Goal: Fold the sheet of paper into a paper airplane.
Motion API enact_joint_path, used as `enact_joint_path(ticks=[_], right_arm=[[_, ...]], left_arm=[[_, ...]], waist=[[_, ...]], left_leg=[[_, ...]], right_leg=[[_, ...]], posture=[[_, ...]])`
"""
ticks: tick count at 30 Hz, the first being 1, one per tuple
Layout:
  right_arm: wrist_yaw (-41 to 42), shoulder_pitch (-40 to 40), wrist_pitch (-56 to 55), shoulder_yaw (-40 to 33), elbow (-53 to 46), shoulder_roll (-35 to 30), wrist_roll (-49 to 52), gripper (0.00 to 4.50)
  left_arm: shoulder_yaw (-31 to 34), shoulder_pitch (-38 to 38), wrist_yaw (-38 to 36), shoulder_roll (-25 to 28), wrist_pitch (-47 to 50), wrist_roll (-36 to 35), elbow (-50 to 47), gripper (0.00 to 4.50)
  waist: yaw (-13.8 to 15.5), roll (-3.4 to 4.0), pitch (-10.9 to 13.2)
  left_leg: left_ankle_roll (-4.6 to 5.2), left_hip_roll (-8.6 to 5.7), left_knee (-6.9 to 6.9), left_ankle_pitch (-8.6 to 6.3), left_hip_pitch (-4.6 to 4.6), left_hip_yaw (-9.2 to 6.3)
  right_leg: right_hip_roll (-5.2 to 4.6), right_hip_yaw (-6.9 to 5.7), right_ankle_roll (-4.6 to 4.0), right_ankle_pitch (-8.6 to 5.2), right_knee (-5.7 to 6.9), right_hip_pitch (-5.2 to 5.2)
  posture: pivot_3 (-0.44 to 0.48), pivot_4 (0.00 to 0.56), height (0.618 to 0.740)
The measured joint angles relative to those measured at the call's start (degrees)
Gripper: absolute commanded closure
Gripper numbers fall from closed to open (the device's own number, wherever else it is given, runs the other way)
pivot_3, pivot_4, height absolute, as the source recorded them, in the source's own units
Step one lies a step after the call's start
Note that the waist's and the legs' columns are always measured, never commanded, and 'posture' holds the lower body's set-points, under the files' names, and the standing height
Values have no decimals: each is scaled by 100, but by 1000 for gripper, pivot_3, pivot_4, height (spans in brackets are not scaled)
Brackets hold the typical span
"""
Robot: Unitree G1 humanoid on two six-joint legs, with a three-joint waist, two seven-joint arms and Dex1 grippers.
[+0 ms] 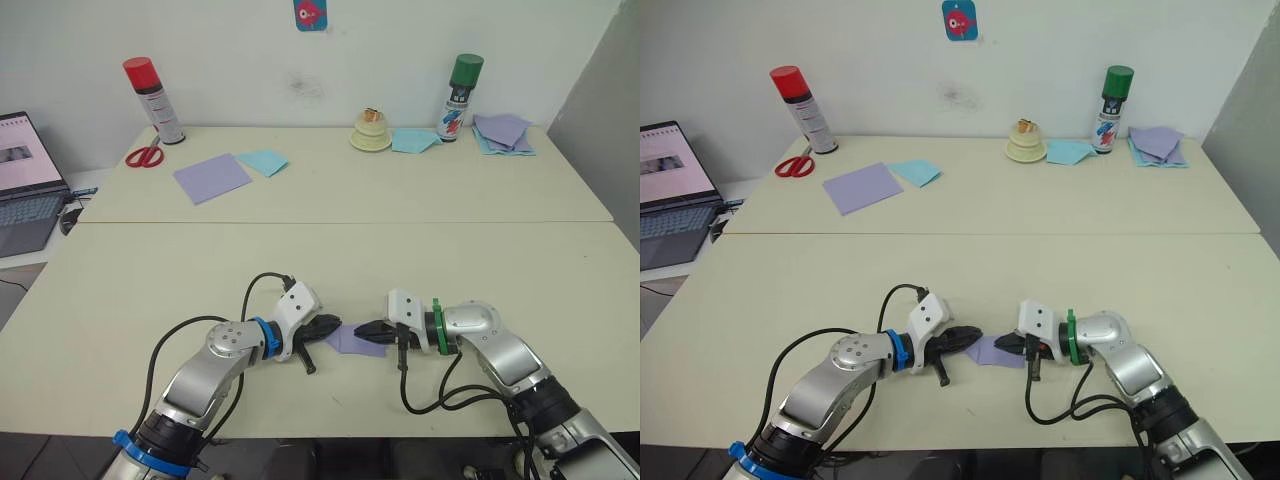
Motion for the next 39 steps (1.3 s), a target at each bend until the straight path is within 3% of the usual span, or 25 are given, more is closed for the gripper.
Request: enact_joint_path(ticks=[4,10,18,22,26,32,33,35,39], right_arm=[[21,-70,-221,52,176,-17,-3,4454],[113,-74,-238,44,233,-108,2,4454],[129,-125,-301,-62,369,-14,64,4454],[446,-122,264,-392,124,-46,709,3605],[917,-216,672,-894,-557,-545,1360,2128],[1512,-141,921,-1393,-1634,-1396,1952,0],[1542,-51,845,-1464,-1776,-1492,1953,0],[1584,103,654,-1527,-1931,-1592,1926,0],[1782,496,367,-1513,-2070,-1724,1878,1053]], left_arm=[[247,339,142,68,-60,-3,-209,4500],[882,991,211,577,-266,-22,-393,4500],[1200,767,441,195,-235,-145,-183,4500],[1833,725,341,521,-203,-387,-471,3513],[2325,1191,-206,1202,-369,-568,-1159,2227],[2768,2095,-791,1595,-409,-1070,-2457,285],[2805,2258,-850,1611,-466,-1119,-2686,26],[2834,2466,-892,1601,-715,-1054,-2929,26],[2887,3064,-944,1545,-1456,-669,-2992,0]], waist=[[-20,3,-8],[-52,37,-57],[-36,27,-52],[-40,-2,18],[-40,4,22],[-5,-1,36],[-1,-1,36],[4,-2,41],[3,2,46]], left_leg=[[0,3,-3,0,2,3],[0,7,-13,-1,13,5],[-3,11,-9,2,7,-7],[-9,11,1,5,-63,-7],[-31,1,6,14,-117,0],[-15,3,10,-6,-157,-6],[-13,3,12,-7,-157,-4],[6,4,17,-18,-156,-2],[9,5,23,-18,-151,7]], right_leg=[[0,5,-1,-1,-1,0],[0,10,-4,-4,-1,1],[4,4,-10,4,6,-2],[11,4,-43,23,20,-54],[2,8,-40,31,-3,-97],[-5,6,-35,27,-30,-107],[-6,6,-35,26,-29,-105],[-5,5,-35,26,-23,-104],[-4,3,-37,26,-20,-101]], posture=[[0,150,740],[0,150,740],[0,150,740],[0,150,740],[0,150,740],[0,150,740],[0,150,740],[0,150,740],[0,150,740]])
